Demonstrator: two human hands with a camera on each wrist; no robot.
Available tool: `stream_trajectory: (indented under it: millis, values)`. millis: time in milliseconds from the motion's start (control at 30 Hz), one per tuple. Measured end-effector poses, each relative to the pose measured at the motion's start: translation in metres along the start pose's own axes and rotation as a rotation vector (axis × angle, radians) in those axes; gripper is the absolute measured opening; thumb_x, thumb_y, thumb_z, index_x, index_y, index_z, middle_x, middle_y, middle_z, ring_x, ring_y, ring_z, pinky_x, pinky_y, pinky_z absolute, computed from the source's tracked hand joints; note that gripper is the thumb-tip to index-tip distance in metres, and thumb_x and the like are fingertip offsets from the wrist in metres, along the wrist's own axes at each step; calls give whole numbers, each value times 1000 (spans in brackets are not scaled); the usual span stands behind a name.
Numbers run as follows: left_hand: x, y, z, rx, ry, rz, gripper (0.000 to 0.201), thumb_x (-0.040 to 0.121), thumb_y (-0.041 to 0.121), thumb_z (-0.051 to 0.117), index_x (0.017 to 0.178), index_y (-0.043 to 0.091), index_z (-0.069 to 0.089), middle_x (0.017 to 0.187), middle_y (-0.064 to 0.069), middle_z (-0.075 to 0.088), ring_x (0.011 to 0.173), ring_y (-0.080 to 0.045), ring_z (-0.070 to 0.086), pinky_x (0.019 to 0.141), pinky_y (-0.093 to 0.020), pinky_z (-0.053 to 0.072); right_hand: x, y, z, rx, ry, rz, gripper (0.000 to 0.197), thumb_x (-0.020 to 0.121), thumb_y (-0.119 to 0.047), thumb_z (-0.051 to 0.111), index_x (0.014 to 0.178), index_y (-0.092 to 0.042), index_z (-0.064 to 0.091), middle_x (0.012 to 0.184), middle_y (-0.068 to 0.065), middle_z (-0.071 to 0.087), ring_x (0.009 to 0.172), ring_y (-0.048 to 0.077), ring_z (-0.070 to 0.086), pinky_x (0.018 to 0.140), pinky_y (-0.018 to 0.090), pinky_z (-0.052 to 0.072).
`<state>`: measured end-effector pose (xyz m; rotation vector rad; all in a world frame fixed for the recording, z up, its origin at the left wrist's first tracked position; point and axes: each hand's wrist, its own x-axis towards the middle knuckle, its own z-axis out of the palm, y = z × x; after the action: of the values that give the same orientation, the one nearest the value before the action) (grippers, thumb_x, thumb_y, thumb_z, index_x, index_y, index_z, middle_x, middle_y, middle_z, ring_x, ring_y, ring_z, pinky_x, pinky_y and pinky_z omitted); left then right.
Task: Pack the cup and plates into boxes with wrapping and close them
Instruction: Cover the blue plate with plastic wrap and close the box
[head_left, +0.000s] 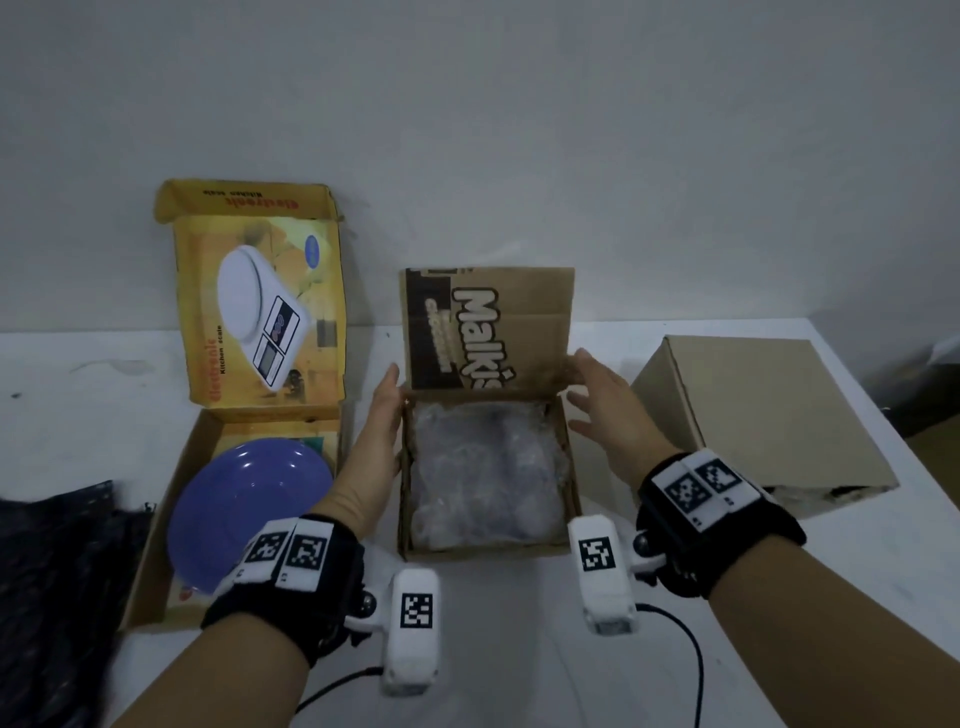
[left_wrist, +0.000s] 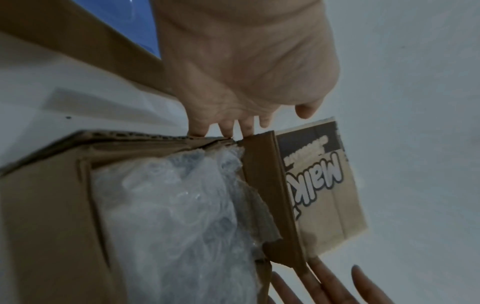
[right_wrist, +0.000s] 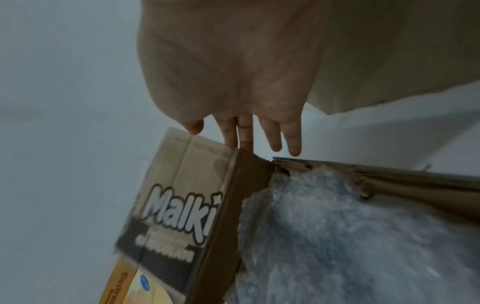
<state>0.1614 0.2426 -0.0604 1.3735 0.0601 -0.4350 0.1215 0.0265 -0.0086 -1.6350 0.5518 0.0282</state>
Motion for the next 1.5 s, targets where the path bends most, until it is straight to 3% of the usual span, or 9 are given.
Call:
stream_trajectory:
  millis: [100,233,467,667,833,1033,1133,1267,1500]
  values:
    - [-7,-4,-1,-22,-40,3,45,100,48,16,131,41,48,139,14,49,134,-7,36,108,-41,30,-9,10,-6,140,-40,53,41,100,-49,28,105,-25,61,126,-2,52,123,16,41,103,36,38]
    - [-15,-8,-5,-79,-54,-50,66,83,62,47,141,33,41,147,8,36,135,-14,33,105,-35,34,-17,28,-11,93,-120,-40,39,99,-37,40,106,-11,67,119,4,62,113,19,55,94,25,45]
    - [-28,-23,-17,509,-173,55,61,97,41,39,148,41,5,150,25,6,139,-4,18,104,-18,24,-26,59,-17,-239,-214,-102,43,95,-18,55,137,-24,48,152,-15,29,134,11,37,110,30,36]
    - [-31,-36,-21,754,-192,122,64,99,38,37,148,42,-5,157,9,-18,145,-9,4,113,-27,14,-38,77,-10,-379,-86,-133,50,92,-29,58,136,-46,41,142,-11,46,125,10,48,103,29,44]
    - [-39,-35,-7,966,-155,147,55,102,37,26,147,43,-4,157,-1,-22,146,-24,13,108,-30,25,-47,74,-5,-468,-16,-52,61,90,-35,60,144,-35,31,130,-2,54,113,18,55,93,32,47]
    - [-38,-34,-8,1056,-169,75,65,93,59,26,143,51,-15,157,-4,-21,139,-27,32,106,-45,36,-82,78,4,-653,299,-347,35,83,-43,65,93,-17,44,88,-1,48,73,15,48,58,26,39]
    - [-35,-33,-8,1068,-170,80,64,94,58,27,144,51,-13,158,-5,-19,138,-29,35,107,-47,37,-99,74,8,-599,280,-161,45,82,-54,61,85,-15,40,65,-4,48,58,11,48,50,26,36]
    - [-34,-33,-6,1065,-174,83,64,95,57,29,144,51,-12,159,-4,-17,138,-29,34,107,-44,36,-108,77,9,-538,180,123,65,71,-66,65,100,-14,37,75,1,64,65,16,62,55,31,48]
    - [-31,-36,-7,1033,-174,115,65,95,55,31,146,48,-8,160,-2,-12,145,-23,17,110,-39,28,-108,83,25,232,10,421,52,74,-16,80,116,3,57,86,13,73,69,25,71,54,24,53]
